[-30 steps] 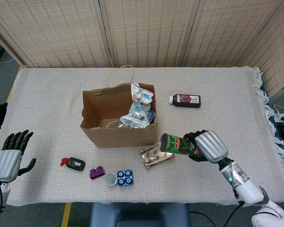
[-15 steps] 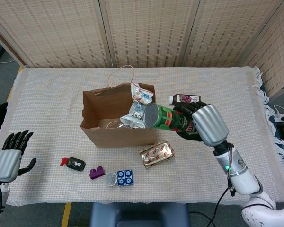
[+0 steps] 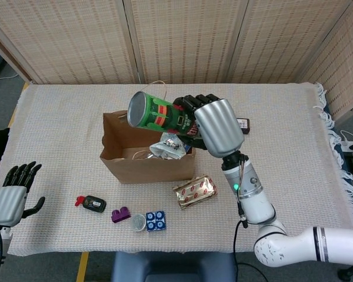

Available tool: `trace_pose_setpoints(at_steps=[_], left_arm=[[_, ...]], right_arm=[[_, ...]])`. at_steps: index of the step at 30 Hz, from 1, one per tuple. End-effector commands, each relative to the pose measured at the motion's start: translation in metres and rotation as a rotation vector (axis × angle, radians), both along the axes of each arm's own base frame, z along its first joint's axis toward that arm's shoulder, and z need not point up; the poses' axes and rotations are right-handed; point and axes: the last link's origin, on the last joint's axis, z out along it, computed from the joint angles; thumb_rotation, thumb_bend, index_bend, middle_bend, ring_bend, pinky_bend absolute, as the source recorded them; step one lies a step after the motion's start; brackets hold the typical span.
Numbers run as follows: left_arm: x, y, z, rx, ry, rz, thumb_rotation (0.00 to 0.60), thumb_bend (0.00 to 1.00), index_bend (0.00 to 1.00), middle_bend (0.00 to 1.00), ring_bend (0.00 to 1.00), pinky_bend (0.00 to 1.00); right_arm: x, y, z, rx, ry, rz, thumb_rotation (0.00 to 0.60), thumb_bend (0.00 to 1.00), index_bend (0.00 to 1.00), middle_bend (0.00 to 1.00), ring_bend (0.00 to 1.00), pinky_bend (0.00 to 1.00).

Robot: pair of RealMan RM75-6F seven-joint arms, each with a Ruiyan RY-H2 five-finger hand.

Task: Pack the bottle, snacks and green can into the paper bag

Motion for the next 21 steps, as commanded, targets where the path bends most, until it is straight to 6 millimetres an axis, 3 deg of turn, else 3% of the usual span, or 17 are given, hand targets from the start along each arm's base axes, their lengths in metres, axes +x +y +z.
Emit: trace_pose_setpoints(at_steps=[1, 8, 16, 19, 21], left_arm=[[0.0, 0.0, 0.0, -0.001, -0.003, 0.001, 0.6, 0.34, 0.05, 0.0, 0.0, 0.0], [-0.001, 0.001, 0.001, -0.006, -0.01, -0.001, 0.6, 0.34, 0.05, 0.0, 0.0, 0.0], [-0.001, 0.001, 0.001, -0.008, -0.016, -0.002, 0.6, 0.34, 0.05, 0.0, 0.0, 0.0], [-0.002, 0.001, 0.001, -0.009, -0.016, -0.002, 0.6, 0.34, 0.05, 0.0, 0.0, 0.0], [-0.002, 0.001, 0.001, -0.009, -0.016, -0.002, 0.6, 0.34, 0.05, 0.0, 0.0, 0.0]], right_arm=[[0.043, -0.015, -0.033, 0.019, 0.026, -0.016, 0.6, 0.25, 0.49, 0.56, 0.57, 0.6], [0.072, -0.025, -0.079, 0.013, 0.076, -0.083, 0.6, 0.25, 0.47, 0.56, 0.55, 0.6], [0.085, -0.026, -0.108, 0.011, 0.113, -0.09, 0.6, 0.25, 0.43, 0.56, 0.53, 0.57], [0.082, -0.025, -0.118, 0.025, 0.155, -0.106, 0.6, 0.25, 0.32, 0.54, 0.43, 0.48], [0.079, -0.024, -0.123, 0.05, 0.191, -0.128, 0.6, 0.24, 0.14, 0.4, 0.27, 0.36]])
